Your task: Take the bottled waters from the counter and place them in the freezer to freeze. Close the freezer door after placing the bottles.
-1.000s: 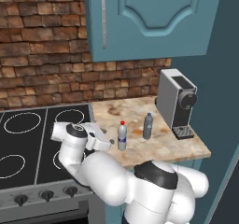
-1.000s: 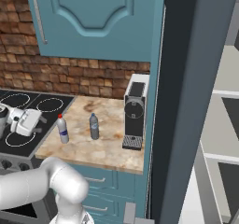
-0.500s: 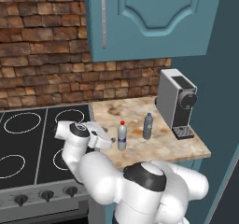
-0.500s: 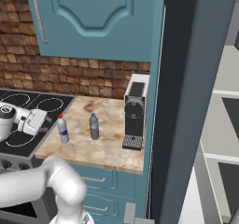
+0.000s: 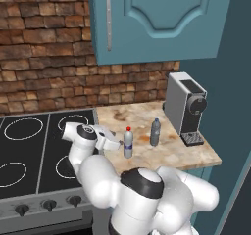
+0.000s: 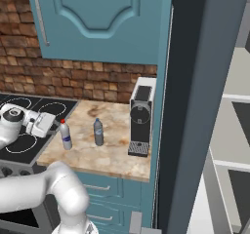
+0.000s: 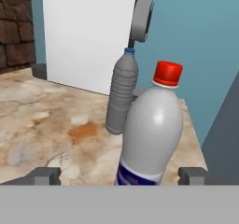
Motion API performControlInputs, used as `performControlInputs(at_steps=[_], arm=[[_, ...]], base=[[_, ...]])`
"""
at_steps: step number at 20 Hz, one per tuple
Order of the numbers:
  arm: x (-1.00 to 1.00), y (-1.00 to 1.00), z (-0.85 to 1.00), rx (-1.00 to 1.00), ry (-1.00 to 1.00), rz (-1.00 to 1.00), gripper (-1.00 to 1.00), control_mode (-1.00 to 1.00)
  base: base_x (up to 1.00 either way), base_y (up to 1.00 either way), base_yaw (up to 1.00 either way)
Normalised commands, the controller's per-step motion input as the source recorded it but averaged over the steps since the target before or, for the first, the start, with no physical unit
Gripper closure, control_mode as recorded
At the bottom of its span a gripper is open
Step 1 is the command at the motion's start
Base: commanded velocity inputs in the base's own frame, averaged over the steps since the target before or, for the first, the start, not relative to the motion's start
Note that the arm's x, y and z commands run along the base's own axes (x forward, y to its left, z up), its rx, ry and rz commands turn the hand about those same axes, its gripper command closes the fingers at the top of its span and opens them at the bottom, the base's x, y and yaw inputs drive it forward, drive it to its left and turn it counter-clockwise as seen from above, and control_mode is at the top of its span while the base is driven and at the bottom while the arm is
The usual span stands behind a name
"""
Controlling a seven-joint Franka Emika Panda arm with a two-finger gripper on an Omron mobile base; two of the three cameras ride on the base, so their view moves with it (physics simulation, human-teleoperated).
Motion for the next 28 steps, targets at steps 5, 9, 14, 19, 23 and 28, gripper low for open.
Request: performControlInputs(at_steps=[5, 9, 14, 19, 23, 28], arm=[[-0.1, -0.03, -0.1, 0.0, 0.01, -0.03, -1.0, -1.0], [-0.19, -0.03, -0.06, 0.0, 0.0, -0.06, -1.0, -1.0], [-0.01, -0.35, 0.0, 0.0, 0.0, -0.01, -1.0, -1.0], [0.0, -0.26, 0.0, 0.0, 0.0, 0.0, -1.0, -1.0], [0.0, -0.08, 0.0, 0.0, 0.03, 0.0, -1.0, -1.0], [0.0, -0.11, 0.0, 0.0, 0.01, 0.0, -1.0, -1.0]], base=[[0.0, 0.0, 0.0], [0.0, 0.0, 0.0], [0.0, 0.0, 0.0], [0.0, 0.0, 0.0], [0.0, 0.0, 0.0], [0.0, 0.0, 0.0]])
